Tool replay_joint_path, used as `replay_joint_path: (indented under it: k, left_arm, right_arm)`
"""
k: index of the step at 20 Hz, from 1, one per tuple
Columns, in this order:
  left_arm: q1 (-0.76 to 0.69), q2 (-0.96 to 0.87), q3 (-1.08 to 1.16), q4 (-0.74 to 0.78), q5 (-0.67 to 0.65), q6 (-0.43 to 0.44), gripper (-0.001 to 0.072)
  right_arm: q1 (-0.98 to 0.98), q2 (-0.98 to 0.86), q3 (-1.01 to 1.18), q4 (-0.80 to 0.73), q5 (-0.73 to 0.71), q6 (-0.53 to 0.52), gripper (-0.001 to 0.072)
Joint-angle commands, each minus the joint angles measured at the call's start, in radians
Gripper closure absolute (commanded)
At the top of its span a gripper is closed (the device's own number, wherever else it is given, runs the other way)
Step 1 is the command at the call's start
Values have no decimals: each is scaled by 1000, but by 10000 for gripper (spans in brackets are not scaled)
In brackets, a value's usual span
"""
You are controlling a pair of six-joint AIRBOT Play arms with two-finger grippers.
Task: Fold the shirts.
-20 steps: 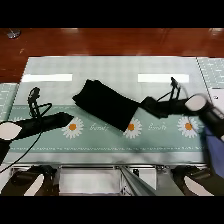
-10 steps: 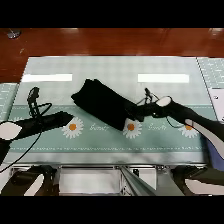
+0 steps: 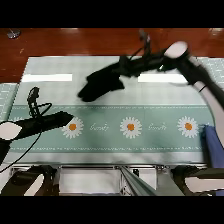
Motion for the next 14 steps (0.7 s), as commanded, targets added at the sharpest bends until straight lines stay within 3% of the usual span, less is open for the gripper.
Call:
replay_joint_path:
  k: [1,8,14]
  left_arm:
    - [-1,0,0,0,-3,1,675]
    - [-1,0,0,0,-12,1,675]
    - [-1,0,0,0,-10,1,675]
  right_arm:
    - [-98,2,283,-198,227,118,685]
    - [-433,164,372,-331,457,204,685]
    - [-742,300,328,-575,686,233,686]
